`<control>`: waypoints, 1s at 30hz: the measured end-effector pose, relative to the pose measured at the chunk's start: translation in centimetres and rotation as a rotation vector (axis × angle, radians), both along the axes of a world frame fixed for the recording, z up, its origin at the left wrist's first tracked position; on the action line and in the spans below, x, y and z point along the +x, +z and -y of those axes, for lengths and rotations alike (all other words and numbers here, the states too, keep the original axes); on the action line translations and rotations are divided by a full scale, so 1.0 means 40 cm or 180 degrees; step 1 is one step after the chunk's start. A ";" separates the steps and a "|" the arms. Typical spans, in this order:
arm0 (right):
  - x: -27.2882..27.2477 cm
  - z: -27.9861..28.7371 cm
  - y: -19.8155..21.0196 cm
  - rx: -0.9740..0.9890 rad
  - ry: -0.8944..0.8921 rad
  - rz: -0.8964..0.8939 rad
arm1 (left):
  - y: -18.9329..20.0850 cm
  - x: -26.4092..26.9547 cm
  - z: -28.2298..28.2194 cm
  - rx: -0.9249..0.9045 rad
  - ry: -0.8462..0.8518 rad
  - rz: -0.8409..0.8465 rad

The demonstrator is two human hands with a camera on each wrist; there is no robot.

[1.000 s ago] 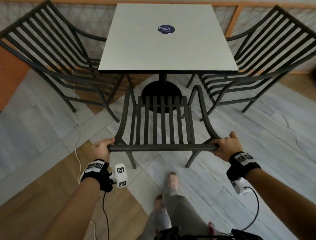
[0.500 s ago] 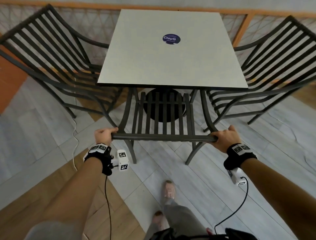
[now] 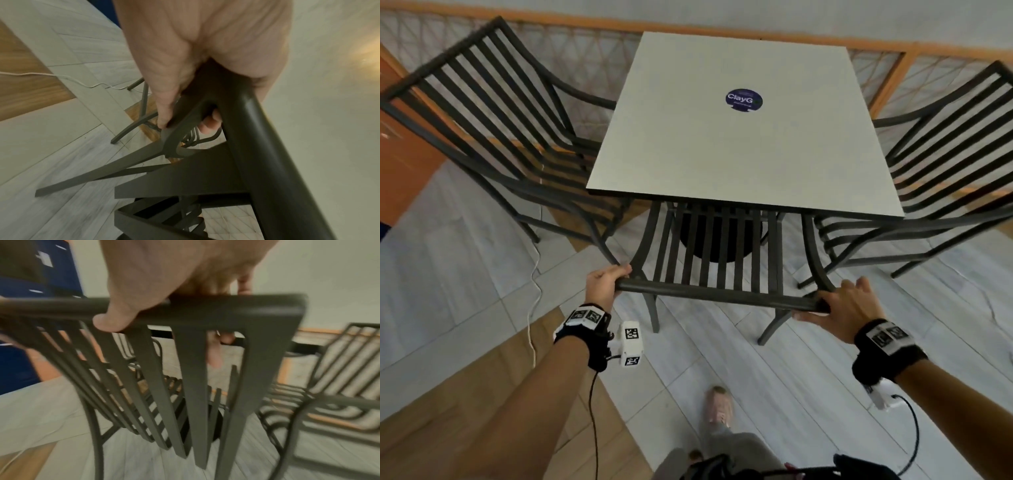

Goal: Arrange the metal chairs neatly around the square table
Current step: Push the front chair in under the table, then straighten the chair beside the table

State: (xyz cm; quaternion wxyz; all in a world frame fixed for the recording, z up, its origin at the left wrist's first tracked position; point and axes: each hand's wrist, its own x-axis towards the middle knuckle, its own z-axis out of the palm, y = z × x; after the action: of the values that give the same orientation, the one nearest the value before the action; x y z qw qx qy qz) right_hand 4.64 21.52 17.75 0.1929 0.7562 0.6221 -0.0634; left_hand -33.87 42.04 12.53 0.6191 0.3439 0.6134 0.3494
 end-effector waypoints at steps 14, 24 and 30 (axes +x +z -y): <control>-0.648 -0.661 0.264 0.0205 0.2006 -0.2731 | 0.086 -0.368 -0.388 0.0762 -0.0652 -0.1388; -1.076 -1.298 0.019 -0.0035 0.1044 -0.3252 | -0.025 -0.668 -0.968 0.0688 -0.1490 -0.2754; -1.136 -1.489 -0.231 -0.0450 0.0615 -0.2689 | -0.153 -0.685 -1.186 0.1321 -0.2135 -0.3404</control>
State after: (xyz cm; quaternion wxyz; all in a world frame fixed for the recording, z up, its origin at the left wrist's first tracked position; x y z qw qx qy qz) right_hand -40.81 81.08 8.50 -0.0222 0.5871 0.7084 -0.3912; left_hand -61.27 89.47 6.39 0.2256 0.7543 0.6159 0.0298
